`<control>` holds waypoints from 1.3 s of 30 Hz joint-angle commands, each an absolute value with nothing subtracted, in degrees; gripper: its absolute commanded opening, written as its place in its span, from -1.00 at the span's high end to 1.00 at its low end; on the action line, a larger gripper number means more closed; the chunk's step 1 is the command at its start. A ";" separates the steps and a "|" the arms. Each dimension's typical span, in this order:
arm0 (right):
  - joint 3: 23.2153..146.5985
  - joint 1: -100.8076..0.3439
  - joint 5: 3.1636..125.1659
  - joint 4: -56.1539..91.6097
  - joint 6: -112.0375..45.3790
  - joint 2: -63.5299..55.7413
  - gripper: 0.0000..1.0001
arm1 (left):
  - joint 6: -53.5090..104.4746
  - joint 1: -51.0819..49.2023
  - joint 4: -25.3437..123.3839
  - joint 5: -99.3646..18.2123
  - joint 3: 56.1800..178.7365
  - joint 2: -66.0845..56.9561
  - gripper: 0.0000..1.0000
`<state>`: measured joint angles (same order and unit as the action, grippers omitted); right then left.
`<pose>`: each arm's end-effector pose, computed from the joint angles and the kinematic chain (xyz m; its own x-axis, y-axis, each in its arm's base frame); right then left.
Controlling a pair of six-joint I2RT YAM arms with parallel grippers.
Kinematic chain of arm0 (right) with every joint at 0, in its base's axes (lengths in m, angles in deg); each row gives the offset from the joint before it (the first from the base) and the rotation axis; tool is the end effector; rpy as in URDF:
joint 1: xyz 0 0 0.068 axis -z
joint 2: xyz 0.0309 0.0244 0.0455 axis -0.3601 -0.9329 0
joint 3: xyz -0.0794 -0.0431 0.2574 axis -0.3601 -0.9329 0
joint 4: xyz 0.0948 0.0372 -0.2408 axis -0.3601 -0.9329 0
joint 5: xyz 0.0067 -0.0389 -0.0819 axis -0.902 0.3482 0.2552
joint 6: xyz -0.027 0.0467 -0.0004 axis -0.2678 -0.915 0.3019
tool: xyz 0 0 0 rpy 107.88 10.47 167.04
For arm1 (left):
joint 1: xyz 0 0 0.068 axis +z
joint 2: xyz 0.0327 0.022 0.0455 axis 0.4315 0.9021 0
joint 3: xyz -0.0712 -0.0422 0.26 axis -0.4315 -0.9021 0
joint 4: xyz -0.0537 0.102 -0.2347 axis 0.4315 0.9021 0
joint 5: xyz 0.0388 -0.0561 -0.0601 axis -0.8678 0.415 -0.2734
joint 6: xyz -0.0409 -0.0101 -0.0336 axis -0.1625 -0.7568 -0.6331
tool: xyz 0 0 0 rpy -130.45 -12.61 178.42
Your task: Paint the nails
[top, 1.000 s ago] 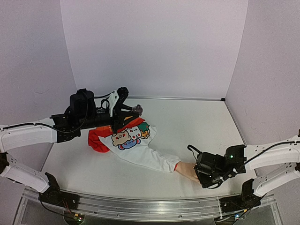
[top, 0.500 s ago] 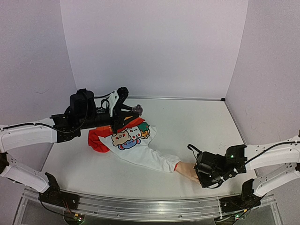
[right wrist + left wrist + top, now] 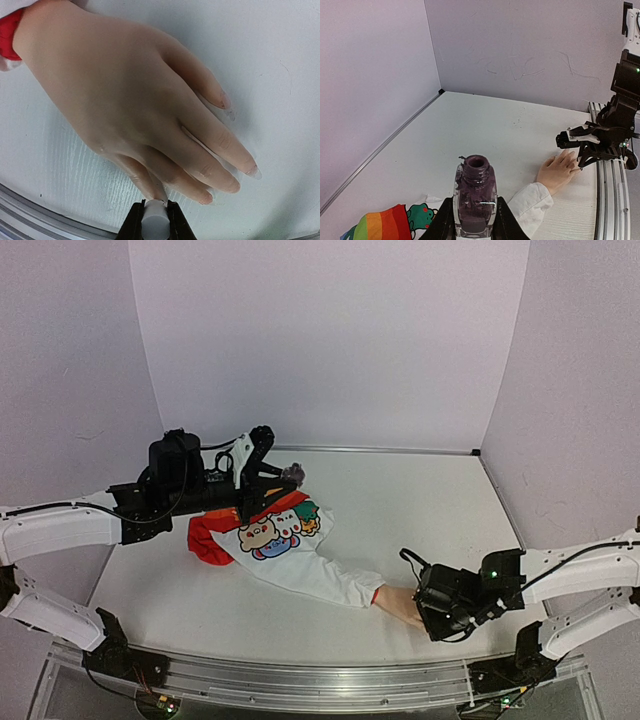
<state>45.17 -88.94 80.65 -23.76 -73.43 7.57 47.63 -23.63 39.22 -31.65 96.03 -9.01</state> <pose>0.0774 0.1757 0.1690 -0.9078 -0.3155 -0.2764 -0.3482 0.9342 0.0773 0.1826 -0.2273 0.3191 0.0747 0.1815 -0.9805 0.9160 0.3761 0.1394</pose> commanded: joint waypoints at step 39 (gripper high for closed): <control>46.03 -89.29 82.75 -26.15 -76.54 5.58 1.00 | 47.81 -23.75 37.98 -32.49 95.56 -11.15 1.00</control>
<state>45.17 -88.94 81.24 -24.80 -76.33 6.01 47.61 -23.63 39.33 -32.15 95.37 -9.10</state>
